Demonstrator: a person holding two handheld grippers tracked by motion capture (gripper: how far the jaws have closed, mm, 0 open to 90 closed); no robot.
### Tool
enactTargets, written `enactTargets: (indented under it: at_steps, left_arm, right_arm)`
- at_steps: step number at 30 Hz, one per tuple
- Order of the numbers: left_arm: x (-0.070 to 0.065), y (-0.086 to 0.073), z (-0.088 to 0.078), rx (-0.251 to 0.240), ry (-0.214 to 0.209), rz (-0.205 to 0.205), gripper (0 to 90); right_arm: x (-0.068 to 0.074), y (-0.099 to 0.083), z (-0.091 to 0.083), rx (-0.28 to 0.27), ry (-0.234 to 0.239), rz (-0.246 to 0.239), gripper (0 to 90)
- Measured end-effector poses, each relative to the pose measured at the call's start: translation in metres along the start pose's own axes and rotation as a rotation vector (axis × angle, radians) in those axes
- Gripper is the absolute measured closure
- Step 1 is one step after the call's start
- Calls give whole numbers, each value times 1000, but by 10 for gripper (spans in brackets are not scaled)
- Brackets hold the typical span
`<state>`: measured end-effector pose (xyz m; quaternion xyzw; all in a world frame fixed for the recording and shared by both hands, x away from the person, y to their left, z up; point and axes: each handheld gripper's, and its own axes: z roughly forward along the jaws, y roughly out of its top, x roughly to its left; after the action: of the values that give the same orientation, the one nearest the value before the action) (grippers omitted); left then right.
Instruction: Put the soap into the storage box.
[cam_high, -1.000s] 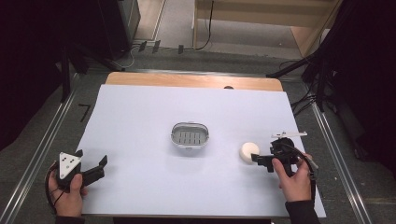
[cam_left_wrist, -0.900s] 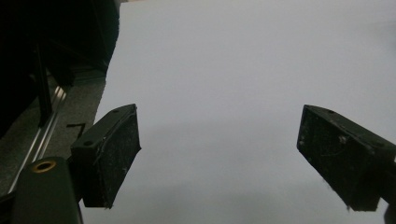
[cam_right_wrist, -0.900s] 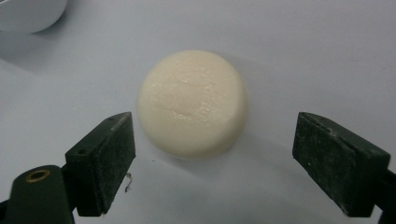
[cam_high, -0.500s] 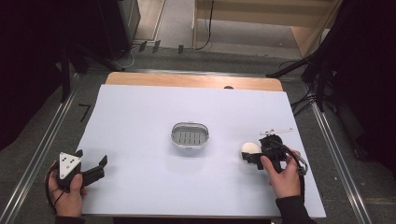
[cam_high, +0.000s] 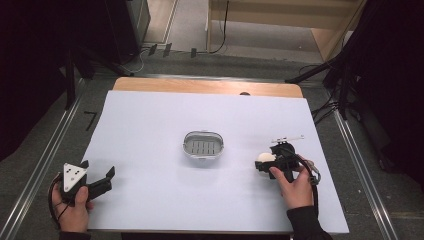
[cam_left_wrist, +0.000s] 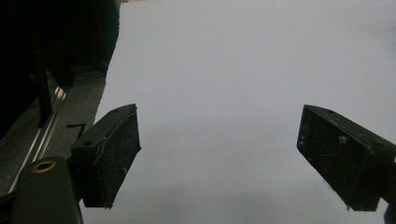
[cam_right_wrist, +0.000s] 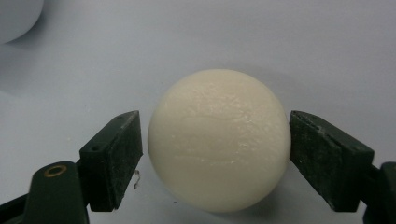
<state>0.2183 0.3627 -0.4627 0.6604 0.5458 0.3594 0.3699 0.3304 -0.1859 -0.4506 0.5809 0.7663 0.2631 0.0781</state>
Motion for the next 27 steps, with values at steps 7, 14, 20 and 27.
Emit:
enactTargets:
  at_steps: [7, 14, 20, 27]
  left_arm:
    - [0, 0, 0, 0, 1, 0, 139]
    - [0, 0, 0, -2, 0, -1, 139]
    - [0, 0, 0, -2, 0, -2, 139]
    - [0, 0, 0, -2, 1, 1, 139]
  right_arm:
    - [1, 1, 3, 6, -7, 16, 192]
    - [6, 0, 10, 30, -48, 2, 232]
    - [4, 0, 9, 38, -43, 4, 235]
    - [6, 1, 6, 22, -49, 1, 236]
